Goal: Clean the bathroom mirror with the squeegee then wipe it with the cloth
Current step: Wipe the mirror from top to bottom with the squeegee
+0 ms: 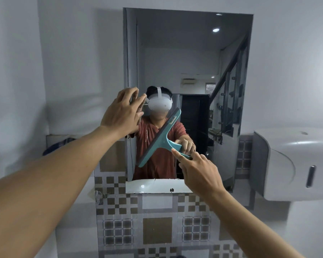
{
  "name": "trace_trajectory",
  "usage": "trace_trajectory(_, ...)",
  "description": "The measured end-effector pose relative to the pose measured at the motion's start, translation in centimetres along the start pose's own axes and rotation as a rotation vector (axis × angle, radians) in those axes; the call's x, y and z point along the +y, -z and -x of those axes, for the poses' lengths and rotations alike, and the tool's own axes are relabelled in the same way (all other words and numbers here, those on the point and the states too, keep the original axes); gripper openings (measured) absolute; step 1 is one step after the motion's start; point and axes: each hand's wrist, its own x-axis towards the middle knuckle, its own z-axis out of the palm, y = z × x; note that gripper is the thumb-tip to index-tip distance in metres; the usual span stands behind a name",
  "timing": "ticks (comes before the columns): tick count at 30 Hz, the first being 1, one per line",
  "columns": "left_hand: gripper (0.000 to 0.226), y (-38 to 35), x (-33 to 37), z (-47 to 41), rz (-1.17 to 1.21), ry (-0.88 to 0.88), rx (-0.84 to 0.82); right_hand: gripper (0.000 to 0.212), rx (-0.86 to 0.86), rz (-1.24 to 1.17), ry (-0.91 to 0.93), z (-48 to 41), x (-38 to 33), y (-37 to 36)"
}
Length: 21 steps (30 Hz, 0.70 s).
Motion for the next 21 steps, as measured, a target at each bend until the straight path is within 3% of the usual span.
trace_trajectory(6, 0.064, -0.7, 1.6, 3.5, 0.058, 0.038, -0.099, 0.062, 0.006, 0.113, 0.091, -0.2, 3.1, 1.5)
trace_trajectory(21, 0.083, -1.1, 3.0, 4.0, 0.092, 0.047, -0.126, 0.061, -0.038, 0.132, -0.007, 1.6, 7.3, 2.6)
